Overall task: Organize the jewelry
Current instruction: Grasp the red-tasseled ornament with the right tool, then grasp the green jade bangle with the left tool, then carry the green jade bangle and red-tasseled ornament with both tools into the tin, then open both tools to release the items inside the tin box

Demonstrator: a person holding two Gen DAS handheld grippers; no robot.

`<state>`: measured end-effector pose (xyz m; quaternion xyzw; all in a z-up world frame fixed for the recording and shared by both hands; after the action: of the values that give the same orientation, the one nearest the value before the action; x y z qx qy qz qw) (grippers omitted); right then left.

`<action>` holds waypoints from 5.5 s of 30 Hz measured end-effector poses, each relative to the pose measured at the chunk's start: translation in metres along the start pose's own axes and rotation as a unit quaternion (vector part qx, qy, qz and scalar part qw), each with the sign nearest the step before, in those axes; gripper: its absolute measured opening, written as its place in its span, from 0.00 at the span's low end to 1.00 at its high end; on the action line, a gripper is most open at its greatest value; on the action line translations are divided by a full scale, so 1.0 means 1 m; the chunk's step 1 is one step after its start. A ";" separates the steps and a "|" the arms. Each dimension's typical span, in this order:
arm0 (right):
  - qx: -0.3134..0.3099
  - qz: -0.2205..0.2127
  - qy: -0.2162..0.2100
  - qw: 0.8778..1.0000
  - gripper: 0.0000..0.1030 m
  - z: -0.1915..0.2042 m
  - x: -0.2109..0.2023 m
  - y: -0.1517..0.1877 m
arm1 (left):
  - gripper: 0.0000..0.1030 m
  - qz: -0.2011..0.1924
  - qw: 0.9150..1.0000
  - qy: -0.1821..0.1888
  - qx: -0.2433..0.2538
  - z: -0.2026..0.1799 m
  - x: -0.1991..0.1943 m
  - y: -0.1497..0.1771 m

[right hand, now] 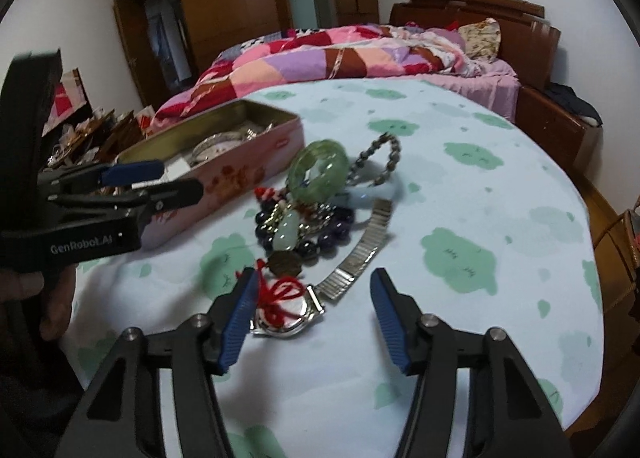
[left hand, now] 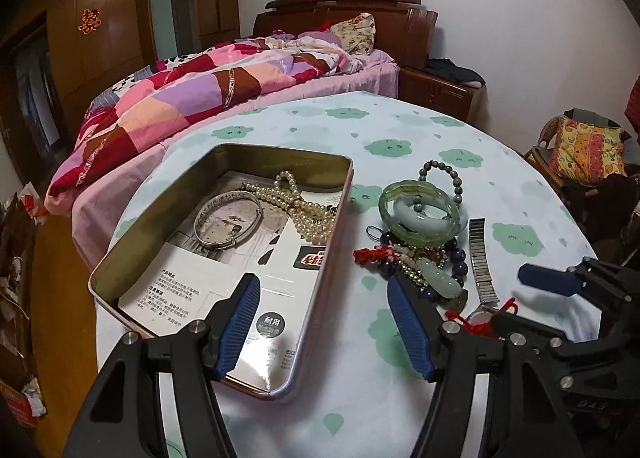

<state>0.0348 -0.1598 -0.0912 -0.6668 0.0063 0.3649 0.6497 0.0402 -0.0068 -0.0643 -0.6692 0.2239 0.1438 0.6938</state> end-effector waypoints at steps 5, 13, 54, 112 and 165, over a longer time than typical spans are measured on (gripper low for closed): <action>0.003 0.018 -0.017 1.000 0.20 0.002 0.006 0.006 | 0.65 0.001 1.000 0.006 0.004 -0.003 0.000 0.001; -0.006 0.008 -0.021 1.000 0.04 0.007 0.001 0.005 | 0.65 -0.001 1.000 0.016 0.007 -0.009 0.002 -0.001; 0.030 -0.051 0.016 0.998 0.03 -0.024 -0.015 -0.029 | 0.65 -0.023 0.997 0.060 0.037 -0.043 0.024 -0.034; -0.074 -0.099 -0.059 0.991 0.03 0.073 0.020 -0.124 | 0.08 -0.075 0.995 0.028 -0.058 0.077 -0.016 -0.060; -0.070 -0.006 -0.041 0.997 0.03 0.077 0.113 -0.096 | 0.08 -0.004 0.998 0.009 -0.057 0.100 0.051 -0.032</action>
<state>0.1273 -0.0251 -0.0565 -0.6950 -0.0492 0.3877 0.6035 0.1113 0.0859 -0.0619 -0.7097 0.2191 0.1477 0.6531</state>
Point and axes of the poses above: each gripper's, at about its wrist camera, not at the fingertips, and x roughly the way its jaws point, z to its left, y to its underside, the point moved 2 cm from there along x, roughly the way its jaws point, and after that the axes turned 14 degrees about -z, right-handed, at the moved point
